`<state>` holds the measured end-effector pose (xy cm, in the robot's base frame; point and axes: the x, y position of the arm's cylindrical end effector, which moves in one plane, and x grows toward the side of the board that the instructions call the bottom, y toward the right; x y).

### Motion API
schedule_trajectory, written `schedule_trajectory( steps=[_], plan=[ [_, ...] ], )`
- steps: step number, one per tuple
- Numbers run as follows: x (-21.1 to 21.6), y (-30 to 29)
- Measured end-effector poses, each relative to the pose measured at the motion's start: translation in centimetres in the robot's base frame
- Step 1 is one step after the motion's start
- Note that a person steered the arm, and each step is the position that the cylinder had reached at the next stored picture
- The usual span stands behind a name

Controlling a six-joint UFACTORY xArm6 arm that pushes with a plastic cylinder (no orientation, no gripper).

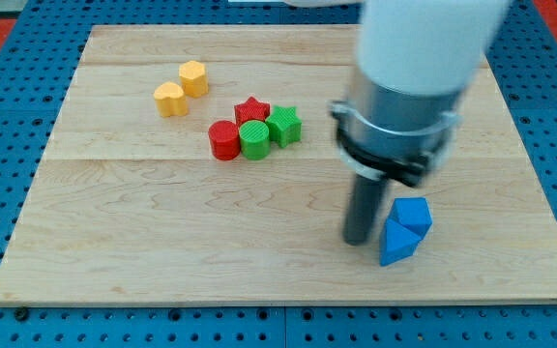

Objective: Move the yellow heart towards the center right

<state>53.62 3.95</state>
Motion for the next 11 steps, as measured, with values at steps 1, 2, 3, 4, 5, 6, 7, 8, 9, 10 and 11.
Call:
schedule_trajectory(
  steps=[1,2,3,4,5,6,7,8,9,10,11],
  plan=[
    [-1.2,-12.0],
    [-2.0,-22.9],
    [-9.0,-25.5],
    [-15.4,-24.2],
    [-18.9,-19.8],
    [-19.4,-11.4],
    [-19.9,-6.0],
    [-19.9,0.8],
    [-22.1,3.4],
    [-19.6,8.3],
    [-12.9,9.0]
  ],
)
